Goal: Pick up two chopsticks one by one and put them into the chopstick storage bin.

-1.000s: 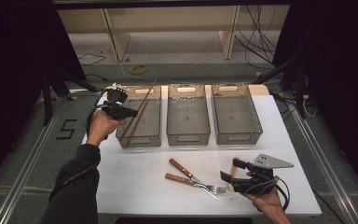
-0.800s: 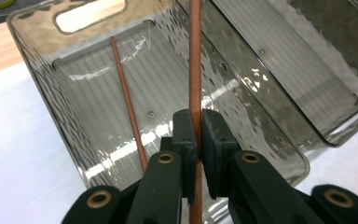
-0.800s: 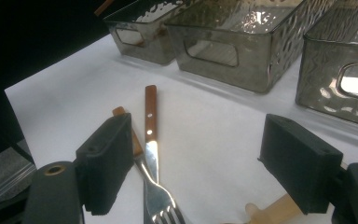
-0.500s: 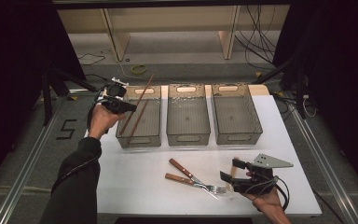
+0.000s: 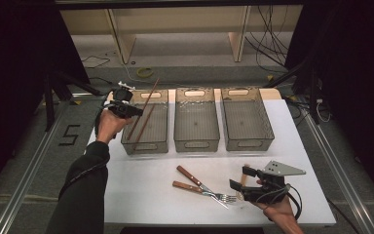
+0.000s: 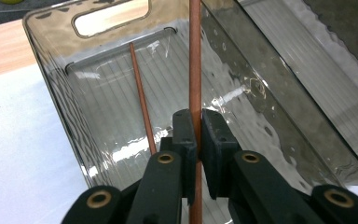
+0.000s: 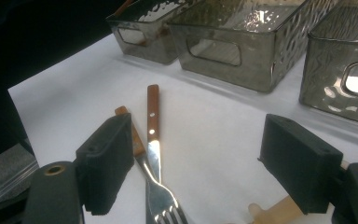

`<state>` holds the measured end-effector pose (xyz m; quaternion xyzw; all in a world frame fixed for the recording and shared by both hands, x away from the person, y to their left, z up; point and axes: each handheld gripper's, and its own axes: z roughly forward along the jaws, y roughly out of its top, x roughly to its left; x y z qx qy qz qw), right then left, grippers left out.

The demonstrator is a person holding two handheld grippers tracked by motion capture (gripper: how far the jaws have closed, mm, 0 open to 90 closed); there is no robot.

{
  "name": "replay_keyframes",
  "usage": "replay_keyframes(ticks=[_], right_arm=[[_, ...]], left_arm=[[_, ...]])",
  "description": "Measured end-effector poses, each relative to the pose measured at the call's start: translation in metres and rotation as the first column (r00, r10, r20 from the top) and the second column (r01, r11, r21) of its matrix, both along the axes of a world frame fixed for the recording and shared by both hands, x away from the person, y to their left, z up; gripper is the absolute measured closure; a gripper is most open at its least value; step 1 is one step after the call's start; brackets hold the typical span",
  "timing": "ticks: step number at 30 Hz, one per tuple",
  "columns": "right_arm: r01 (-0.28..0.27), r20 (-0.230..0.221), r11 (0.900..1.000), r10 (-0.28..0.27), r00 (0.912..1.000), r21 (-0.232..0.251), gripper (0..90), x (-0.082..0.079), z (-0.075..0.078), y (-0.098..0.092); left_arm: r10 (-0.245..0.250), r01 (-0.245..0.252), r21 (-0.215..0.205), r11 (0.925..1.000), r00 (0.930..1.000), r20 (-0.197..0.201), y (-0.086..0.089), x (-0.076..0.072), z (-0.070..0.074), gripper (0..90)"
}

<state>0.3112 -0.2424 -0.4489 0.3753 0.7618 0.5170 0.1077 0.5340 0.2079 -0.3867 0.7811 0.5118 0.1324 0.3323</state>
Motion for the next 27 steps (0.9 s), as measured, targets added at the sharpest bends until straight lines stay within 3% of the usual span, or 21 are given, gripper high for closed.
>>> replay_keyframes(ticks=[11, 27], right_arm=[[0.001, 0.001, 1.000, -0.001, 1.0000, 0.001, 26.2, 0.000, 0.000, 0.000], [0.001, 0.003, 1.000, -0.001, 1.0000, 0.002, 26.2, -0.001, 0.001, -0.001]], left_arm=[[0.017, -0.017, -0.009, 0.9998, 0.9998, -0.009, 0.003, 0.000, -0.014, 83.9], [0.025, -0.024, 0.011, 0.9996, 0.9990, -0.036, 0.005, 0.001, -0.028, 83.8]])
